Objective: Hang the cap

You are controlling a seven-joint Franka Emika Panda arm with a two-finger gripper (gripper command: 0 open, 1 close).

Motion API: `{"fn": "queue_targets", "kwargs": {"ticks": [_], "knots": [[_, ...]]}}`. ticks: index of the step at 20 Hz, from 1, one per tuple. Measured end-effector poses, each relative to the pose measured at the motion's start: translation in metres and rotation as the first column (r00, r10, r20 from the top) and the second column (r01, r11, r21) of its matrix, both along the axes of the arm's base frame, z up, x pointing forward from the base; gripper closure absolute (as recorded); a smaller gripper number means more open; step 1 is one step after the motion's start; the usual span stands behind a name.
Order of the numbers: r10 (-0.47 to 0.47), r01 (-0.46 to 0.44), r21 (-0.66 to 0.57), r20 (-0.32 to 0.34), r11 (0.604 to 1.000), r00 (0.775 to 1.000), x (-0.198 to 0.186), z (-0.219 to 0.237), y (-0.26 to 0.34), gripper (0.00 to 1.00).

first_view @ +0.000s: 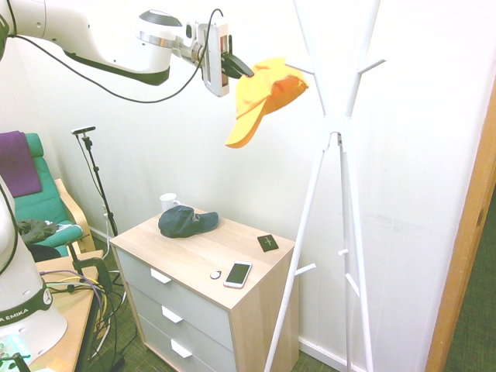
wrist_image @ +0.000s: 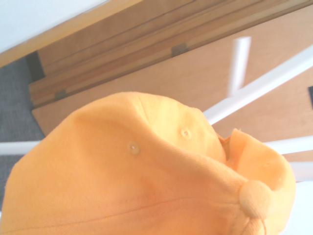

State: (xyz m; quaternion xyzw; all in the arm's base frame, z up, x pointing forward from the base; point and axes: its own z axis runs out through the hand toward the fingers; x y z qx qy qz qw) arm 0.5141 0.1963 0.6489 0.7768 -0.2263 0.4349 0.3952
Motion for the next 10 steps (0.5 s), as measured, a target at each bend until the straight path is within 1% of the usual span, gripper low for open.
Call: {"fn": "queue_targets", "kwargs": {"ticks": [6,10], "knots": [[-0.005,0.005,0.01,0.052,1.0,0.999,-0.014,0.045,0.004,1.0],[-0.023,0.021,0.025,0.073,0.999,0.997,-0.019,0.059,-0.007,1.0]]}}
